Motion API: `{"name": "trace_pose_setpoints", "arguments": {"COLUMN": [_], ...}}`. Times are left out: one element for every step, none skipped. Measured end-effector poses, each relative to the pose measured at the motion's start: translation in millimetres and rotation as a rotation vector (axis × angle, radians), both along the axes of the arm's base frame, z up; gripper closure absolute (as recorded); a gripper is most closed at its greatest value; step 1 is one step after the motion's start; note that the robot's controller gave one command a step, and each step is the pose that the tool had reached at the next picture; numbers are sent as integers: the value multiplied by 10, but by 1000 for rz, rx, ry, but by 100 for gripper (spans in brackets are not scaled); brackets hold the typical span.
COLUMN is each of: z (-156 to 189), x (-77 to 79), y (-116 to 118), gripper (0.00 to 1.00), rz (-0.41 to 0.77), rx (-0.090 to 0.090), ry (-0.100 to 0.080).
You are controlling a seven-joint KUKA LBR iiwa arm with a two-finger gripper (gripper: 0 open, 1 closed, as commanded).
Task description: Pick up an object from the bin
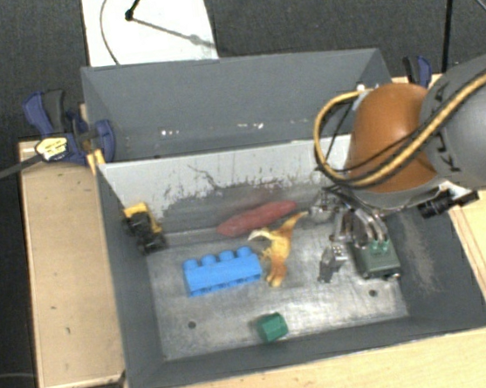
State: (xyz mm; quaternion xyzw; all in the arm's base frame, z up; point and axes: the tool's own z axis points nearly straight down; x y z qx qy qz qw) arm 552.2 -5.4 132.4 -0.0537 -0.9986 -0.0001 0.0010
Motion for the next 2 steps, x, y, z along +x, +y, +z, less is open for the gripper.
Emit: {"name": "trace_pose_setpoints", "arguments": {"z": [-265, -588], "x": [212, 368], "y": [208, 173], "gripper": [0, 0], "rz": [53, 128], "rx": [0, 0], "ry": [-11, -13]}}
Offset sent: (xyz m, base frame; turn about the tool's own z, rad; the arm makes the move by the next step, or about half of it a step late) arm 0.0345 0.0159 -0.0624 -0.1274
